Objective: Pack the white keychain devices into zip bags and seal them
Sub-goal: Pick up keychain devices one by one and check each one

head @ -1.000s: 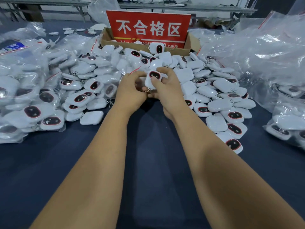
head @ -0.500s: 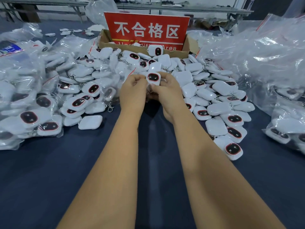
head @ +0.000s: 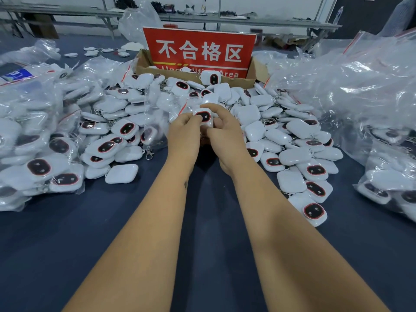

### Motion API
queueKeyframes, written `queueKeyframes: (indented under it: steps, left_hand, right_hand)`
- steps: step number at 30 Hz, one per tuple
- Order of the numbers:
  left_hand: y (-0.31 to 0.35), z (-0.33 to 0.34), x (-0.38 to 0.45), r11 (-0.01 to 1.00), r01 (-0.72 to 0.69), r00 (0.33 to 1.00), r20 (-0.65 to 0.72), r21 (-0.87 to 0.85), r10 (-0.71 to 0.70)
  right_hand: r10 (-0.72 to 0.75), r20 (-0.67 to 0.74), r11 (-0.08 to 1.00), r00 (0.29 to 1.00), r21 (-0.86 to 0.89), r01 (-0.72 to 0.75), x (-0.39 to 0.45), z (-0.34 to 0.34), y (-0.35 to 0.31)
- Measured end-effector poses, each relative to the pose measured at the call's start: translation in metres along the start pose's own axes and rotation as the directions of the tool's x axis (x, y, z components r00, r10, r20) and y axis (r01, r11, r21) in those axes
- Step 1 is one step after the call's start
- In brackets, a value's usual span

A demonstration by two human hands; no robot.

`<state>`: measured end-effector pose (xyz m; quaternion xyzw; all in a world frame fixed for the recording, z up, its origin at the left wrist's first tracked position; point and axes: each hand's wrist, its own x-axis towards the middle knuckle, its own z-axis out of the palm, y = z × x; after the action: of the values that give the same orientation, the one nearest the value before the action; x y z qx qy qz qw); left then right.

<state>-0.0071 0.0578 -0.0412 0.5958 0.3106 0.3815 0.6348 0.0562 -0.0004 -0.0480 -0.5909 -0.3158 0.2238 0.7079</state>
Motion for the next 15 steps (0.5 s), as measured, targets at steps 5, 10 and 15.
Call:
queueKeyframes:
  steps: [5,10,15]
  left_hand:
    - [0.0005,-0.0017,0.0011,1.000,-0.002,1.000,0.031,0.003,0.002]
    - [-0.0010,-0.0014,0.0008,0.998,-0.049,0.997,0.062,0.043,0.047]
    - [-0.0024,-0.0035,-0.0002,0.993,-0.104,0.987,0.125,0.054,0.097]
  right_hand:
    - [0.014,-0.006,1.000,1.000,0.004,-0.014,0.0003,-0.0012,-0.0018]
    - [0.056,-0.028,0.997,0.998,0.059,-0.054,0.0001,-0.0019,-0.0051]
    - [0.098,-0.059,0.986,0.994,0.141,-0.088,0.0000,-0.0013,-0.0073]
